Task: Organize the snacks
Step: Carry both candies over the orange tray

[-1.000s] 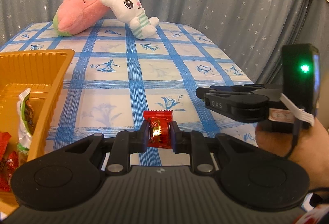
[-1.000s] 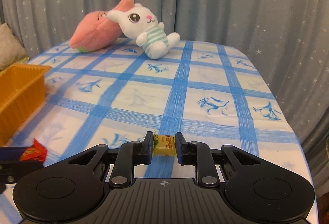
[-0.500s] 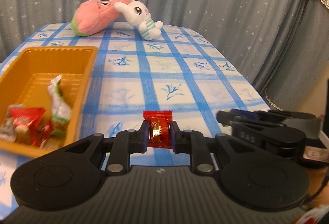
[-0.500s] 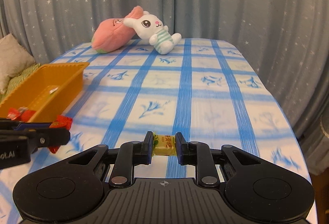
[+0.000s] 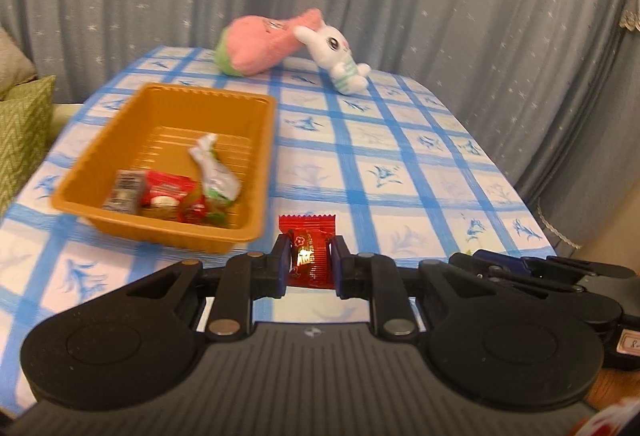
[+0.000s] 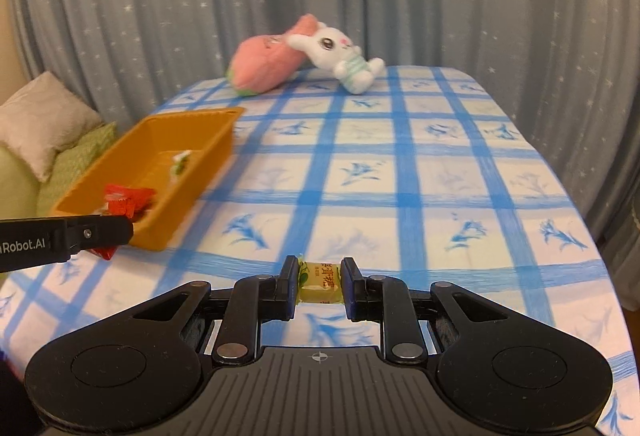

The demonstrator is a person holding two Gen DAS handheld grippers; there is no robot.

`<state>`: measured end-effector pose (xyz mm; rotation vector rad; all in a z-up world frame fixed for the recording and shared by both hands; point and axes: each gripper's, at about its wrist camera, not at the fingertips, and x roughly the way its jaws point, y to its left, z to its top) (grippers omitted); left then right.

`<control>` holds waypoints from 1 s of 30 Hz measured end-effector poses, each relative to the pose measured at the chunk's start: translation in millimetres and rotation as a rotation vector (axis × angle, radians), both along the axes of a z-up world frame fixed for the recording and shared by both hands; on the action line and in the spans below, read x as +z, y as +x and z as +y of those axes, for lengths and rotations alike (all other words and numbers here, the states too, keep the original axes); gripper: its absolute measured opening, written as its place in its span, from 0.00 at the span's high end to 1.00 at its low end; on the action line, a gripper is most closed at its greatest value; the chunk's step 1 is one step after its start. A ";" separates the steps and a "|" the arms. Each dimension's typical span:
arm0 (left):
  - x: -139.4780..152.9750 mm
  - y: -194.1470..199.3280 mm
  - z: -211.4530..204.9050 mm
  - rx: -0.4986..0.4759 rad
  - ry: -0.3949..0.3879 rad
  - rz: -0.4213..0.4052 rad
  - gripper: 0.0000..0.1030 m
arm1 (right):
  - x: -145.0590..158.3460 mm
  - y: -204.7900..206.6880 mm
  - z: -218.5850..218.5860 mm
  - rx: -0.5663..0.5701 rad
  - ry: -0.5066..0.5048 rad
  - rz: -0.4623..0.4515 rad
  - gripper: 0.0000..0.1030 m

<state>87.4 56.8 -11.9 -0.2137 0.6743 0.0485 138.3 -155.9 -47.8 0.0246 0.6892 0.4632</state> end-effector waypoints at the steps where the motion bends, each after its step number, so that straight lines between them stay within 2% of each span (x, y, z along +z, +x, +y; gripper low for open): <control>1: 2.5 -3.8 3.8 0.011 0.001 -0.003 0.82 | 3.3 -2.8 4.2 0.010 0.002 -0.006 0.78; 16: 35.3 -40.1 55.5 0.145 0.005 -0.063 0.82 | 43.8 -18.5 72.4 0.165 0.029 -0.091 0.78; 30: 43.8 -42.4 88.2 0.209 -0.013 -0.085 0.82 | 58.0 -12.2 113.9 0.246 0.014 -0.126 0.78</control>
